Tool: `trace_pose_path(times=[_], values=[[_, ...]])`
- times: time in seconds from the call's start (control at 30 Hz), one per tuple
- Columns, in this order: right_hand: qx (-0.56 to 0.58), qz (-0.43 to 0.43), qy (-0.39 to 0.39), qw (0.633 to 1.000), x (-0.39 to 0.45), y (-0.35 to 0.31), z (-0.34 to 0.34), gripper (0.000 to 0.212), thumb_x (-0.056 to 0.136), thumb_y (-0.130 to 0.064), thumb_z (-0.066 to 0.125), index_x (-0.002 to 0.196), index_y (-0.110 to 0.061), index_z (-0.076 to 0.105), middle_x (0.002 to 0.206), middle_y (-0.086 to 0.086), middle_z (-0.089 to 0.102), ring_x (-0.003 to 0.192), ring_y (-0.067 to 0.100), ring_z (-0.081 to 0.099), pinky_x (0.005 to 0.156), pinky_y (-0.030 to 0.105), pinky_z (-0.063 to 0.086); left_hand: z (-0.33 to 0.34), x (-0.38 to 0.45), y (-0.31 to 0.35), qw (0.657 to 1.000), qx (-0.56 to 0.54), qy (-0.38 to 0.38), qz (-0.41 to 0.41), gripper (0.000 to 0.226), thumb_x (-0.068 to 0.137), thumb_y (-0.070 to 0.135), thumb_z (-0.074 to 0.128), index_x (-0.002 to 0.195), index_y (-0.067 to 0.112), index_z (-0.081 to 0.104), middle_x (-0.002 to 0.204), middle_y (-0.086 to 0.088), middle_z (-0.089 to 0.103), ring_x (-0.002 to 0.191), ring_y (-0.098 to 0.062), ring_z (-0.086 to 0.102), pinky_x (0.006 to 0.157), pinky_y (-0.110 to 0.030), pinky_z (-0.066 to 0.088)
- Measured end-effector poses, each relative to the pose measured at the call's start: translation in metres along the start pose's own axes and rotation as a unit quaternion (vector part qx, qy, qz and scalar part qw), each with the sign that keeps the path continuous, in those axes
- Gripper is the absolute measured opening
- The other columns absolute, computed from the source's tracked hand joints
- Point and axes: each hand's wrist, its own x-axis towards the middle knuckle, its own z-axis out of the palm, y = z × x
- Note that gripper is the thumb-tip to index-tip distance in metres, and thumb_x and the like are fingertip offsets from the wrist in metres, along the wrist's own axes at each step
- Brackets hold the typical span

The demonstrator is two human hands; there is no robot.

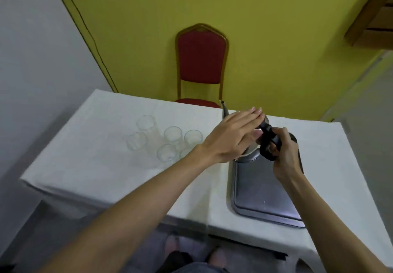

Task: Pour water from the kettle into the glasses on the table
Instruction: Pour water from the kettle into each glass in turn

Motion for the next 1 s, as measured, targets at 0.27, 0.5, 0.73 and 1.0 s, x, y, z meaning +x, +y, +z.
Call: trace_pose_path(times=[0.27, 0.5, 0.73, 1.0], values=[[-0.009, 0.029, -0.09, 0.996, -0.02, -0.004, 0.088, 0.026, 0.059, -0.041, 0.068, 0.062, -0.017, 0.059, 0.054, 0.005, 0.05, 0.048, 0.018, 0.047, 0.052, 0.028, 0.033, -0.063, -0.045, -0.025, 0.992, -0.027, 0.097, -0.08, 0.043, 0.104, 0.023, 0.037, 0.141, 0.003, 0.045, 0.152, -0.009, 0.041, 0.146, -0.017, 0.027, 0.118, -0.039, 0.022], [-0.02, 0.026, -0.106, 0.994, -0.028, 0.01, 0.14, 0.03, 0.084, -0.024, 0.063, 0.054, -0.021, 0.06, 0.036, -0.014, 0.05, 0.031, -0.002, 0.046, 0.034, 0.011, 0.032, -0.084, -0.082, -0.056, 0.986, -0.013, 0.122, -0.115, 0.048, 0.104, 0.029, 0.032, 0.143, 0.003, 0.043, 0.153, -0.007, 0.04, 0.146, -0.014, 0.025, 0.119, -0.026, 0.016], [-0.137, 0.042, -0.108, 0.984, -0.034, 0.008, 0.168, 0.04, 0.057, -0.046, 0.071, 0.071, -0.009, 0.073, 0.076, 0.017, 0.079, 0.072, 0.025, 0.068, 0.07, 0.035, 0.042, -0.086, -0.105, -0.085, 0.981, -0.03, 0.129, -0.141, 0.052, 0.104, 0.034, 0.027, 0.147, 0.007, 0.036, 0.156, -0.005, 0.033, 0.148, -0.012, 0.019, 0.12, -0.026, 0.014], [-0.23, 0.025, -0.062, 0.971, -0.038, 0.002, 0.179, 0.043, 0.049, -0.053, 0.071, 0.061, -0.012, 0.068, 0.054, 0.002, 0.063, 0.063, 0.024, 0.054, 0.064, 0.038, 0.041, -0.079, -0.115, -0.098, 0.977, -0.064, 0.12, -0.164, 0.054, 0.104, 0.038, 0.025, 0.15, 0.011, 0.032, 0.158, -0.002, 0.029, 0.148, -0.008, 0.016, 0.12, -0.026, 0.013]])
